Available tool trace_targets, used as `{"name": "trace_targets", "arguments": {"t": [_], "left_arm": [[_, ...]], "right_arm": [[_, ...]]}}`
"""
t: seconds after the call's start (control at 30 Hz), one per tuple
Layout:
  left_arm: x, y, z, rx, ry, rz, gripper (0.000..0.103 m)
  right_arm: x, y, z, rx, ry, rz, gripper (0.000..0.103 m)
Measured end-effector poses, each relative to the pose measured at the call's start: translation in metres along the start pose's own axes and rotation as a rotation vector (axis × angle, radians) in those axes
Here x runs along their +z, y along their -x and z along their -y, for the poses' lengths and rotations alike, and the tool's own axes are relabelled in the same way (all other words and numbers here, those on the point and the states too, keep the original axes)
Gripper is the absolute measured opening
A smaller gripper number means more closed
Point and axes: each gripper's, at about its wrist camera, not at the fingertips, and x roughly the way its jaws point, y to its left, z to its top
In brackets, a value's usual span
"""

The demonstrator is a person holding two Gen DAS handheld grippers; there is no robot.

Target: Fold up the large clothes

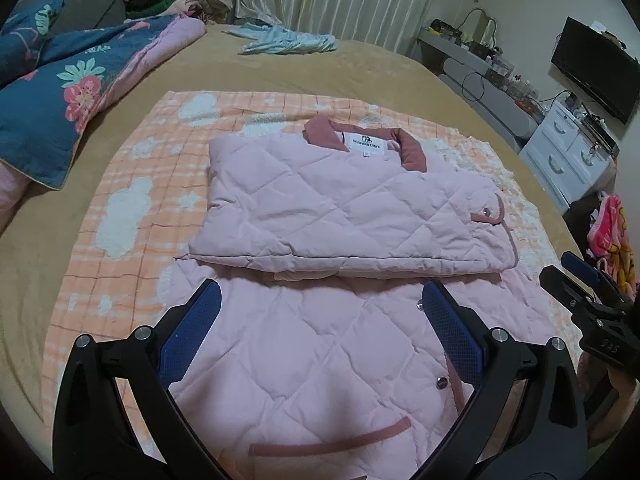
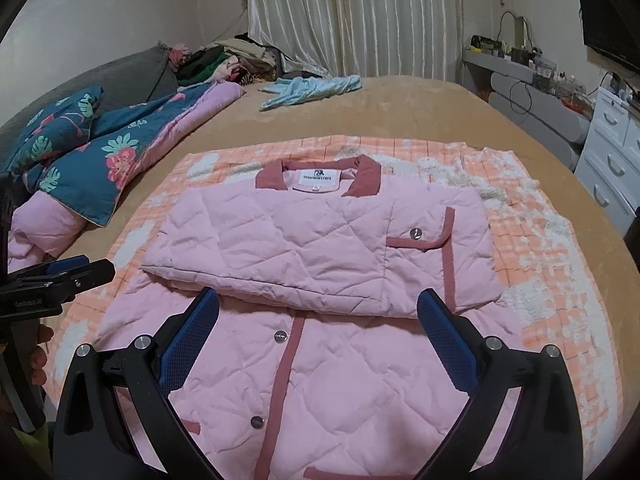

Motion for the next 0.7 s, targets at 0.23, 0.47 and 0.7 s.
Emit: {"name": "trace_targets", "arguments": {"t": [0.23,0.47,0.7], "left_arm": [[-0.003,0.022,0.007,0.005,-0.017,0.033,0.094],[-0.009,0.039,0.014,0.008,-0.031,0.057,0.095],[-0.019,0.055,0.021,0.008,-0.052,0.077,0.094]], "right_arm": [[0.001,0.031,0.000,0.018,0.006,0.042,0.099],[-0.001,0.060,-0.003,0.013,0.025,0.081,0.099],[-0.007,0.081,0.000,0.006,0.025,0.110,0.099]]}}
